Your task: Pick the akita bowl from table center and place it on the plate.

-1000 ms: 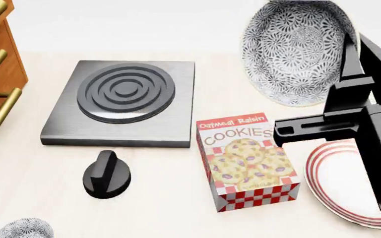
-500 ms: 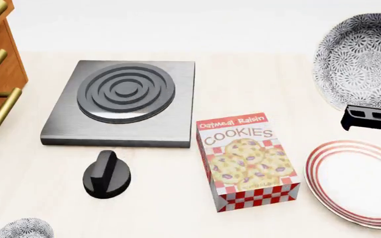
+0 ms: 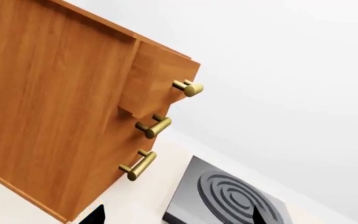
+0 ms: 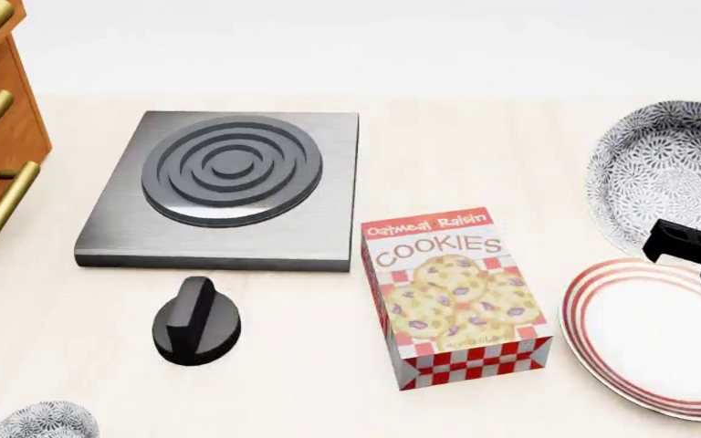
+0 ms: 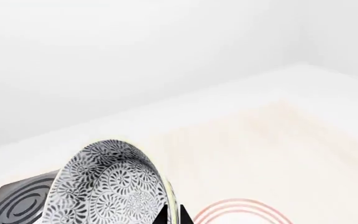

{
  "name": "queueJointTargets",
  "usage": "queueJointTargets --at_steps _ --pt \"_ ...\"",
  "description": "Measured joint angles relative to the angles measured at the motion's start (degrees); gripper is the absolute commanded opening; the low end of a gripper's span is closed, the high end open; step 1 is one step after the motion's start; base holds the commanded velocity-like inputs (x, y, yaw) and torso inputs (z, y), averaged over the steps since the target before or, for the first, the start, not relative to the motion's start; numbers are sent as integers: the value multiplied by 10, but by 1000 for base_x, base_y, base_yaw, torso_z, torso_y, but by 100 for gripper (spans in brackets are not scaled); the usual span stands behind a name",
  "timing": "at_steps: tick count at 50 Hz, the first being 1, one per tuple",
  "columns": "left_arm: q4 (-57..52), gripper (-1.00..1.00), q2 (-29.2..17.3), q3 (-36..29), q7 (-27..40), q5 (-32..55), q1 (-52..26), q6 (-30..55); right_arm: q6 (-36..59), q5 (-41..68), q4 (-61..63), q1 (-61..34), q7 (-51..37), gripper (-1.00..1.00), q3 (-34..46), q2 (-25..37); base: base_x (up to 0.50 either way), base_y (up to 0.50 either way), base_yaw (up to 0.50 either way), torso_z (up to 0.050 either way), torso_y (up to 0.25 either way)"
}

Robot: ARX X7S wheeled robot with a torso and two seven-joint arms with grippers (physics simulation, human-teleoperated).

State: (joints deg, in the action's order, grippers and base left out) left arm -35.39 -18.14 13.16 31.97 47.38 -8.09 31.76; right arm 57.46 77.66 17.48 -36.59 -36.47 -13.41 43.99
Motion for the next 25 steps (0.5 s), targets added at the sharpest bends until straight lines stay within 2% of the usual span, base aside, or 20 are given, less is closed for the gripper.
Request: queueJointTargets --at_steps 7,25 --pt "1 100 -1 -1 1 0 0 -2 1 7 -9 1 -1 -100 -2 -2 0 0 0 0 1" --pt "5 100 -2 -11 4 -16 1 -10 35 177 -156 -49 -93 -100 -12 -15 0 0 0 0 0"
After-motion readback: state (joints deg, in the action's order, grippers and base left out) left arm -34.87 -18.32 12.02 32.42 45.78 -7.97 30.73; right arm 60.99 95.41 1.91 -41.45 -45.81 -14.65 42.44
